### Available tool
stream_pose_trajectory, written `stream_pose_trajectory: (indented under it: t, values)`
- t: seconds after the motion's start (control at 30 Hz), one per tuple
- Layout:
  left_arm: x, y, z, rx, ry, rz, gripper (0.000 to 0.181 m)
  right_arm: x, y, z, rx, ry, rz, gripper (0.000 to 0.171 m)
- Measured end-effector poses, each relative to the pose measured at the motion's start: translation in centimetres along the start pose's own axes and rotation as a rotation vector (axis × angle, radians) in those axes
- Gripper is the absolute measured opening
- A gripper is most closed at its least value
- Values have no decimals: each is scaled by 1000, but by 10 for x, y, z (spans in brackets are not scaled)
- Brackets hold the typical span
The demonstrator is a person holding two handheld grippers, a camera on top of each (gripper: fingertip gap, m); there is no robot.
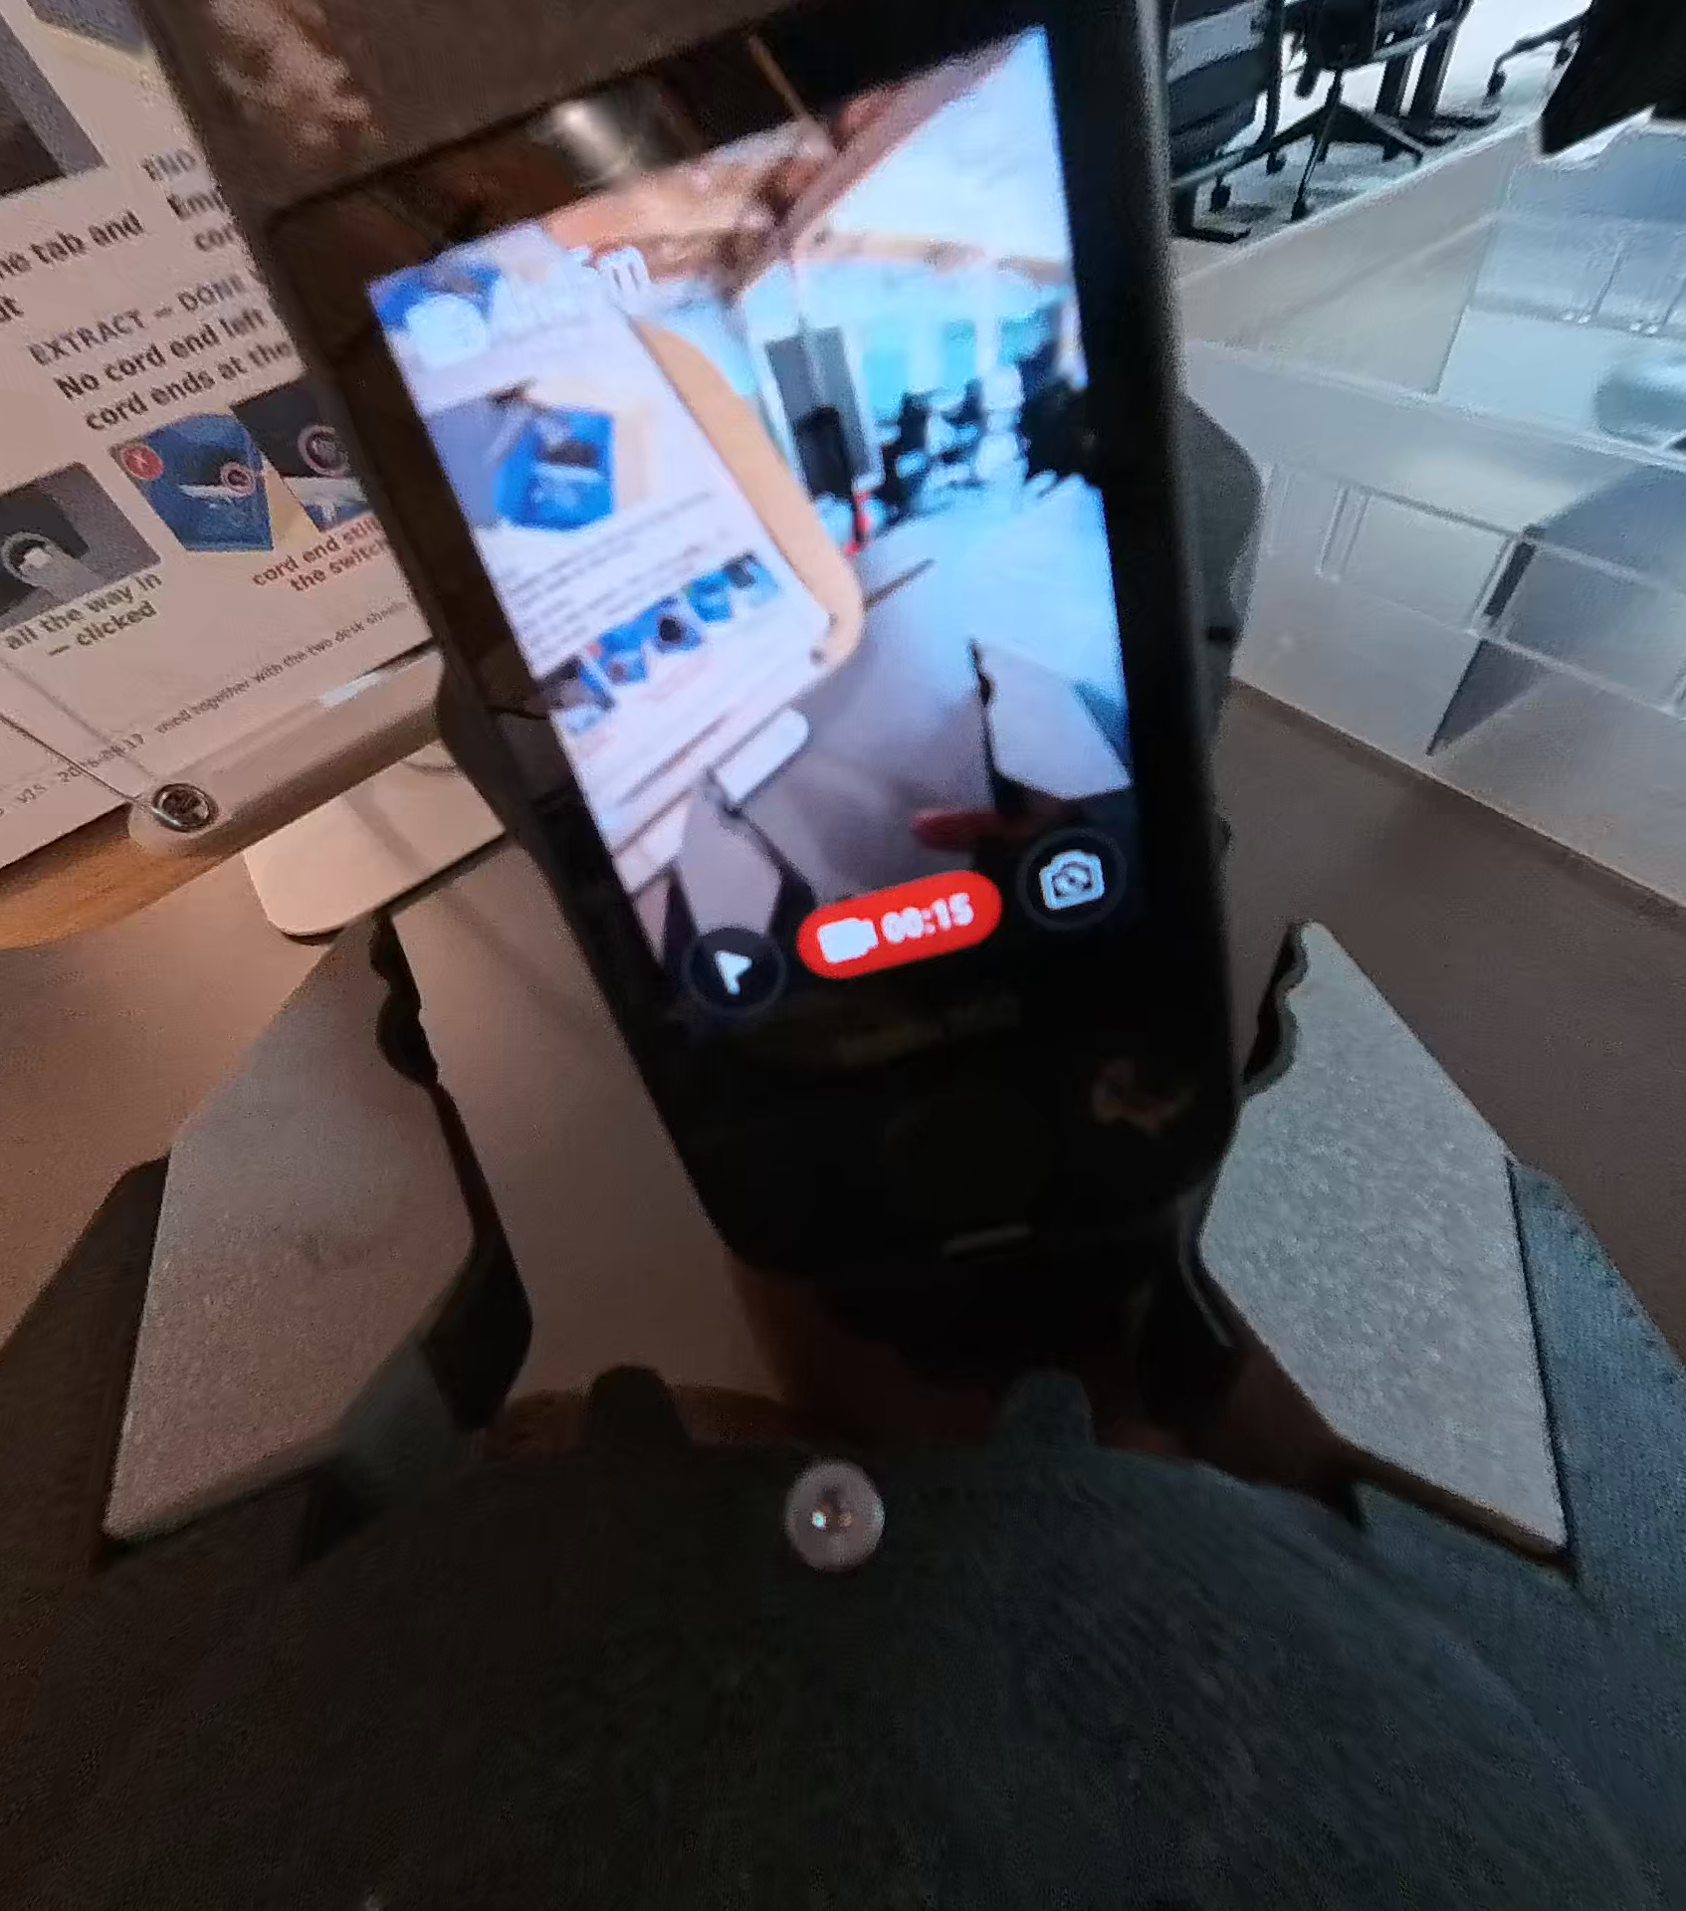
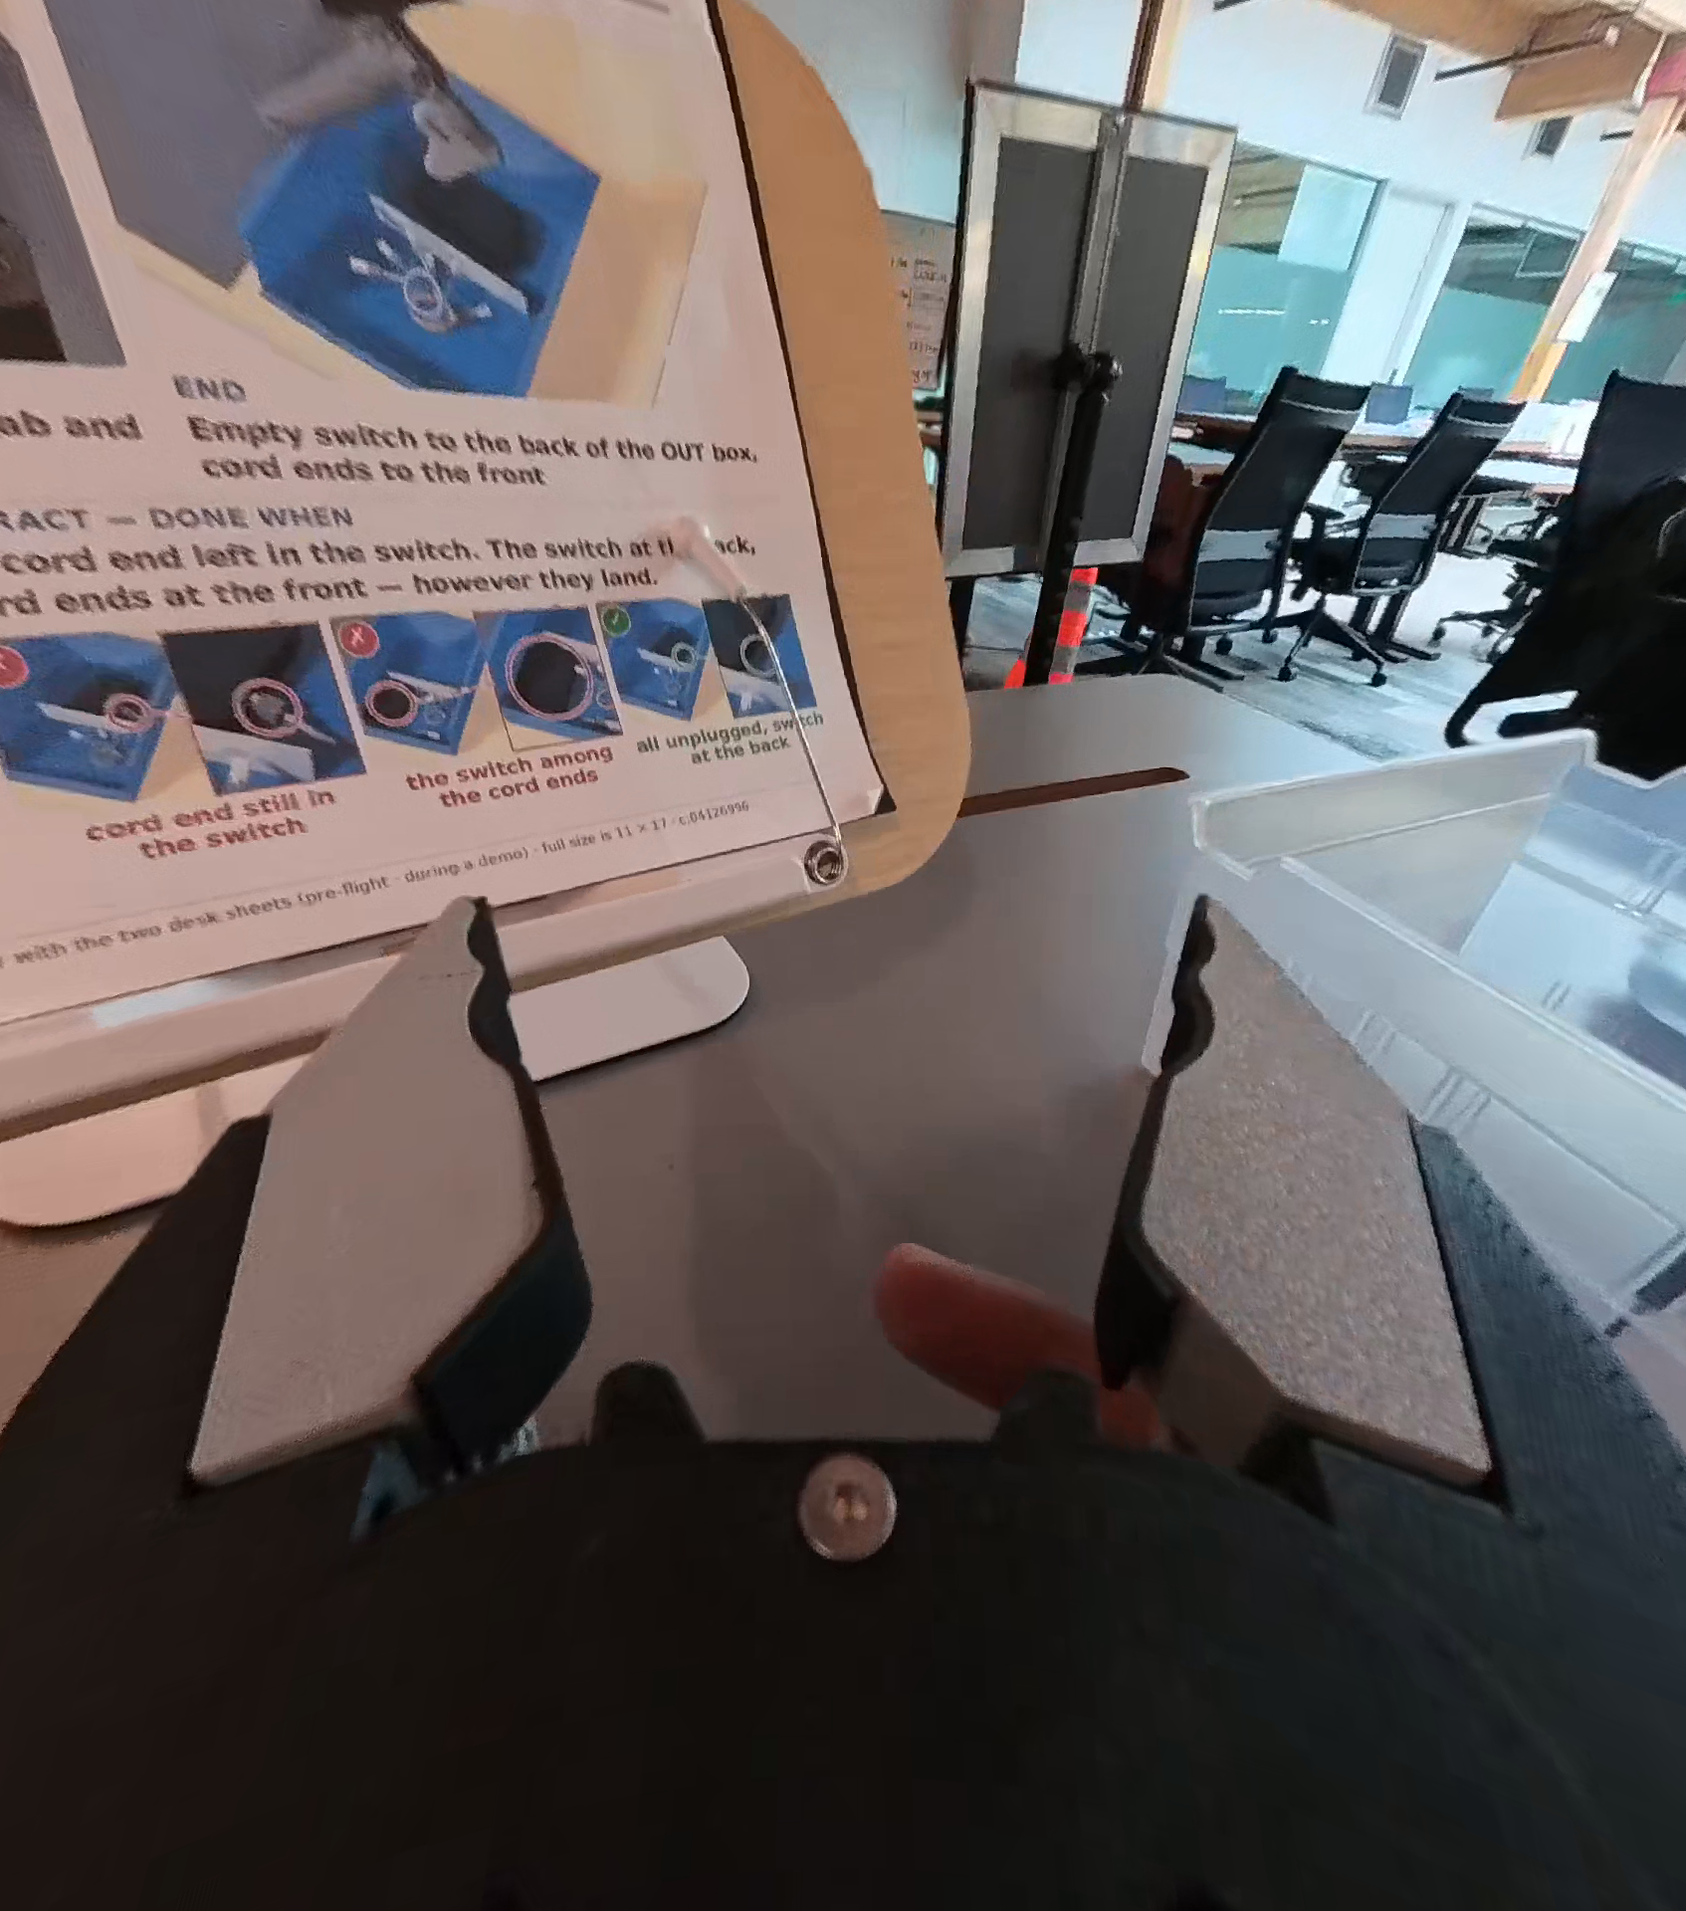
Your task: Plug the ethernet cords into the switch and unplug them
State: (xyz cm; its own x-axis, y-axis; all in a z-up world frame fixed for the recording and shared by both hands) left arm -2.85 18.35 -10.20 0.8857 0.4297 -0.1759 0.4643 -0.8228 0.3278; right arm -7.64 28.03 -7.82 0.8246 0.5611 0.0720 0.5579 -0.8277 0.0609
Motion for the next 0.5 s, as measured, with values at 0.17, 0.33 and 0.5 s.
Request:
stream_pose_trajectory:
  t: [0.17, 0.33, 0.5]
  values:
    - [5, 7, -5, 62, -8, 19, 148, -4, 9, -12, 13, -24, -48, 134]
    - [7, 8, -7, 84, -56, -20, 154, 4, 10, -14, 21, -10, -12, 132]
    - [8, 12, -10, 109, -85, -40, 152, 5, 17, -24, 78, -26, -9, 129]
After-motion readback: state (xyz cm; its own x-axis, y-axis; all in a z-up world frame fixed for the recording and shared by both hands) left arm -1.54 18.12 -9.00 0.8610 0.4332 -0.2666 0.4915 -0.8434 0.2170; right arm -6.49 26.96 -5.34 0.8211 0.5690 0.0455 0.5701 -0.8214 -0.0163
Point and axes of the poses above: each gripper's, where its closed fingertips meet, y back along the fingers, z out of its underside, x = y × z across the jaws, the point moved 5 cm from there along y, back along the fingers, and after that the axes turned 2 degrees about -z, right-handed, at the moved point
